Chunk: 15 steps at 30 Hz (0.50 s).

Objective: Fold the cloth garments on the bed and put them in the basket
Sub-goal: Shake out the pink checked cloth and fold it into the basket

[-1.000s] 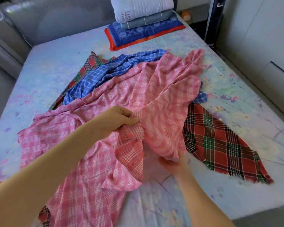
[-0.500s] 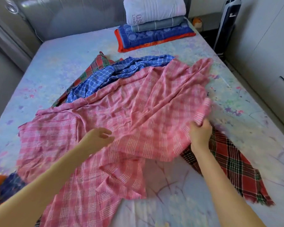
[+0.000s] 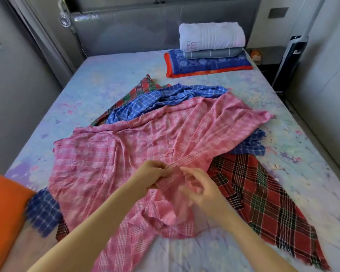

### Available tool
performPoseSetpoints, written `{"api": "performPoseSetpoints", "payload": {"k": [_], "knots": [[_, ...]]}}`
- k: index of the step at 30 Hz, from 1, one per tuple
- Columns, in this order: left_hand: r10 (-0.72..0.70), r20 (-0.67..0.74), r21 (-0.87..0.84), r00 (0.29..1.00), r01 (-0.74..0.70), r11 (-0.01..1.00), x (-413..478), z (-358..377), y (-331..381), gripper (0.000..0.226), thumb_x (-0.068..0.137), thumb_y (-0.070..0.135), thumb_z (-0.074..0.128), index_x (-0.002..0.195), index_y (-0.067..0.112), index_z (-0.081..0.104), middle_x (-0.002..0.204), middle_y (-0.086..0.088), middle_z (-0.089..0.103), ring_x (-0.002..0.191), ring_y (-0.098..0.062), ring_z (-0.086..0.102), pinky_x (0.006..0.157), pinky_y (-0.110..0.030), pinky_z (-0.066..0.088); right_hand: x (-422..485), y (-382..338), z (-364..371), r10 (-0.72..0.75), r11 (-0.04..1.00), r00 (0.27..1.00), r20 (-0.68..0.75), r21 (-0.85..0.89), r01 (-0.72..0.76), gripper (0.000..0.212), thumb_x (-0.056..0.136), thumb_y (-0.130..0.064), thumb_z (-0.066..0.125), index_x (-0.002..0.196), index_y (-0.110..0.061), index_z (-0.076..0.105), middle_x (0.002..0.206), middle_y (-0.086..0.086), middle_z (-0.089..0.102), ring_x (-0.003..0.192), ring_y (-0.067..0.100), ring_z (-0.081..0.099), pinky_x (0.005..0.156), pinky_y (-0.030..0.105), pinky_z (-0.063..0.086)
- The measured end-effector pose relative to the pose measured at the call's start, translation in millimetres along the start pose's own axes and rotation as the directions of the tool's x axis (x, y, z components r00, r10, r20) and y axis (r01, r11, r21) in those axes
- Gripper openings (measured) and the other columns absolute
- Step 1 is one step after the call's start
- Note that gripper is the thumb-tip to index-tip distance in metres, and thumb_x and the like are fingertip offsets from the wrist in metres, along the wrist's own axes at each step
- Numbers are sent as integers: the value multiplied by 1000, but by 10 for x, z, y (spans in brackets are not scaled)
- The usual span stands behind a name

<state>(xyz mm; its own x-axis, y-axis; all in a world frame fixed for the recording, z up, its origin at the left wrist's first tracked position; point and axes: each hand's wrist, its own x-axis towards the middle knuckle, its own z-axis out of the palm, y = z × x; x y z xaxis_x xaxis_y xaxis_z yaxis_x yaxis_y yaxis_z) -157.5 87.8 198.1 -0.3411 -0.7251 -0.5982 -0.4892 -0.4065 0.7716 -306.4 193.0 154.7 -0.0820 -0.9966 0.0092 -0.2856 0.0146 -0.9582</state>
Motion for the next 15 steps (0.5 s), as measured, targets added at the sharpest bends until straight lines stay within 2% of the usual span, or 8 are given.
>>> {"api": "performPoseSetpoints", "payload": {"k": [1,3,4,6,8,11,13,15], "knots": [[19,4,-1,1000,-19,1000,-49,-19,24,12,84,14,68,73,11,65,60,1,56,46,-7,49,45,-19,40,23,-67,-29,89,989,995,-50,125,-82,56,75,-50,71,125,-39,48,117,-17,52,109,-1,51,91,17,42],[49,32,-23,998,-48,999,-119,-34,85,13,84,14,68,72,13,65,63,-1,56,50,-9,48,46,-20,39,76,-153,-20,183,971,981,-59,167,-171,68,72,-41,73,132,-31,43,117,-16,52,107,0,53,85,15,45],[64,38,-34,997,-63,997,-175,-42,136,12,84,14,68,73,13,65,64,-1,57,51,-9,49,46,-19,40,92,-205,15,196,968,980,-39,164,-188,66,73,-33,75,131,-29,43,113,-15,53,103,1,55,82,15,47],[104,31,-6,994,-104,995,-233,-42,223,12,84,14,68,73,12,64,58,3,56,47,-6,49,43,-16,40,84,-304,72,224,953,974,-40,218,-210,52,75,-20,77,118,-31,49,102,-7,60,95,8,60,78,19,49],[128,27,-3,991,-128,992,-319,-40,308,9,85,16,68,77,10,67,59,3,59,48,-5,54,45,-17,45,33,-423,57,189,960,977,-101,230,-162,33,76,-12,77,99,-28,58,90,0,67,85,13,64,74,23,51],[98,23,-117,995,-94,989,-371,-83,371,15,91,15,60,100,5,66,83,-7,68,66,-16,65,60,-28,58,13,-448,-113,176,981,965,-196,113,-156,9,78,-10,75,81,-15,67,73,-1,70,66,9,66,61,24,53],[73,-46,-184,996,-80,980,-367,-183,368,19,94,13,56,110,5,60,95,-14,67,73,-23,66,63,-32,60,101,-374,-360,317,947,890,-327,154,-281,7,81,-12,72,80,-7,68,74,4,69,70,19,66,64,32,53],[47,-149,-241,988,-82,967,-335,-325,302,21,94,10,55,114,3,57,94,-16,65,73,-24,65,64,-33,59,267,-343,-667,412,911,742,-529,224,-346,16,83,-11,68,69,-5,61,66,6,60,68,22,57,62,33,44]]}}
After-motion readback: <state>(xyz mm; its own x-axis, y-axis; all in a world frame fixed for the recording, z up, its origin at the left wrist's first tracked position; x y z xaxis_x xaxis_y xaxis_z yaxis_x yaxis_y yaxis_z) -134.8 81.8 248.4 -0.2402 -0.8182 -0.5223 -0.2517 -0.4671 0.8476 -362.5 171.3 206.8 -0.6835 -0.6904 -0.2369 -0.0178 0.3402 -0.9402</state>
